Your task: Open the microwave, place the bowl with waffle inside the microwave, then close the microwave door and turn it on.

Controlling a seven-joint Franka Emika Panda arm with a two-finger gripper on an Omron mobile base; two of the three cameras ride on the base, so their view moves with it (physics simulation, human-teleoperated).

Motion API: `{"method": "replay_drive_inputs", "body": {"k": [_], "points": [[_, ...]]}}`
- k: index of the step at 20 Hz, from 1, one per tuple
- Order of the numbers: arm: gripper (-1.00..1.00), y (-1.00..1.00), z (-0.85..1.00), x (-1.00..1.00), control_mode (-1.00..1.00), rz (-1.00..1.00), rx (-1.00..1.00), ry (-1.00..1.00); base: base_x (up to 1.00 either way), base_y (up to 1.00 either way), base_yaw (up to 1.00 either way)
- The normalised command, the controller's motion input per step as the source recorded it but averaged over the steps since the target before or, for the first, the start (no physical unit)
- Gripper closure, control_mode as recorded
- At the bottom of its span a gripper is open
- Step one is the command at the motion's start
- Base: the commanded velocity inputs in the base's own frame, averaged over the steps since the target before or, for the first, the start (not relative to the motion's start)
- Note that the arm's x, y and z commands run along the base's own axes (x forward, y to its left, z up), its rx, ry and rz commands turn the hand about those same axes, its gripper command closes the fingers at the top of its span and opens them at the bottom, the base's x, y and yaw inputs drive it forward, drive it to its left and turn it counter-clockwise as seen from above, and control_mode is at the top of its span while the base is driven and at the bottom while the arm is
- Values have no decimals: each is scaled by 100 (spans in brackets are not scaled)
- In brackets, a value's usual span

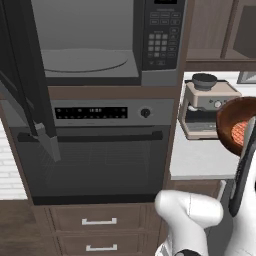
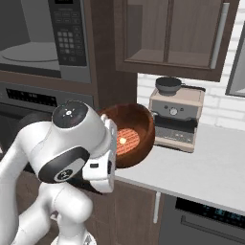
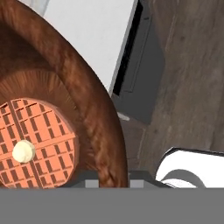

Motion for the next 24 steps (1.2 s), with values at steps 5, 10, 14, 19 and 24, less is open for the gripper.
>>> {"method": "replay_drive_inputs", "body": {"k": [5,10,14,19,24], "points": [[100,96,33,0,-100,30,0,-1,0,0,0],[100,70,31,0,-100,45,1,-7,0,0,0],[100,71,29,0,-100,46,5,-7,0,0,0],[100,92,44,2,-100,35,3,0,0,0,0],[100,100,56,10,-100,15,1,0,0,0,0]]}}
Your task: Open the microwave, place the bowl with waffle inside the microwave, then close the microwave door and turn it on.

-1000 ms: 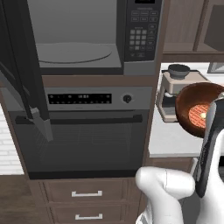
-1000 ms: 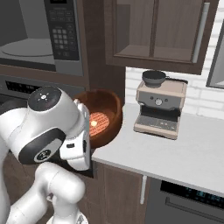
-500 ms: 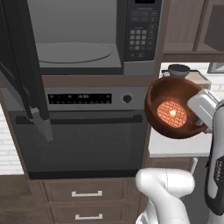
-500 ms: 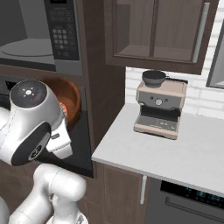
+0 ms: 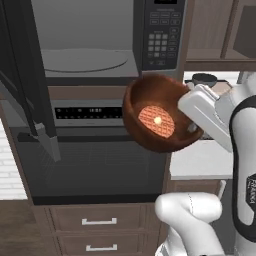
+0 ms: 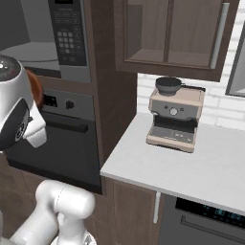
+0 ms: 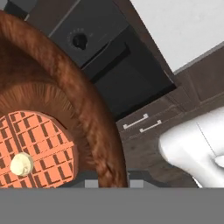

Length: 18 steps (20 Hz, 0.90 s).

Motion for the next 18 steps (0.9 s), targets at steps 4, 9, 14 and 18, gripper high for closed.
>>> {"method": "replay_drive_inputs", "body": {"k": [4,9,14,18], "points": [[100,86,41,4,-100,-12,4,-6,0,0,0],[100,69,46,18,-100,-16,10,-3,0,0,0],[100,44,48,29,-100,-19,12,-11,0,0,0],[100,14,14,59,-100,-24,5,-15,0,0,0]]}}
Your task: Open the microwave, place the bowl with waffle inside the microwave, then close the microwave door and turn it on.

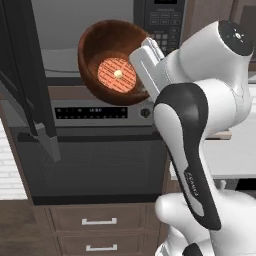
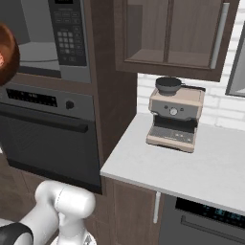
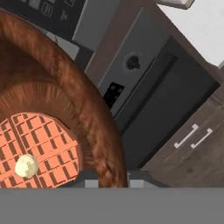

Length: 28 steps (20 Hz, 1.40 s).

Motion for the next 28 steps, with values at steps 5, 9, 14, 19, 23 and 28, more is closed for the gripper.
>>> {"method": "replay_drive_inputs", "body": {"k": [5,9,14,19,23,28], "points": [[100,2,18,58,-100,-22,7,-16,0,0,0],[100,18,20,62,-100,-7,10,-2,0,0,0],[100,44,26,77,-100,0,3,25,0,0,0],[100,41,20,67,-100,-1,0,18,0,0,0],[100,17,0,73,-100,-3,0,1,0,0,0],[100,13,0,81,-100,-2,0,5,0,0,0]]}}
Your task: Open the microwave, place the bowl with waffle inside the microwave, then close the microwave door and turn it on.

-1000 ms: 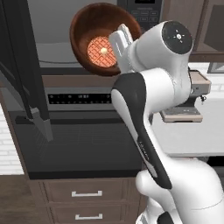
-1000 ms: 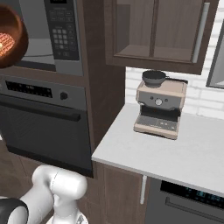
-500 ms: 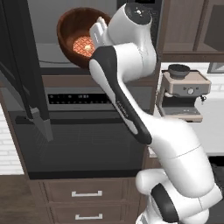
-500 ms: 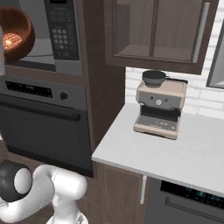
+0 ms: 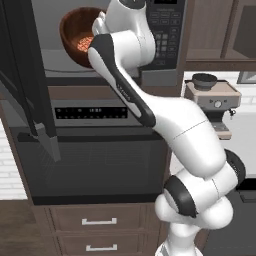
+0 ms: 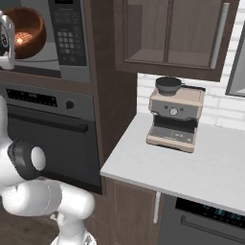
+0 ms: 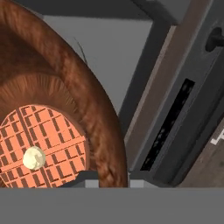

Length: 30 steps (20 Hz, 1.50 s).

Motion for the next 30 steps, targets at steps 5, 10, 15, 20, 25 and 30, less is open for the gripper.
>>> {"method": "replay_drive_inputs", "body": {"k": [5,10,15,20,25,30], "points": [[100,3,-6,75,-100,0,0,7,0,0,0],[100,7,-20,69,-100,0,0,6,0,0,0],[100,25,-34,50,-100,0,0,0,0,0,0],[100,17,-33,55,-100,0,0,0,0,0,0],[100,14,-27,61,-100,0,1,-1,0,0,0],[-100,4,-39,8,-100,-1,4,-20,0,0,0]]}}
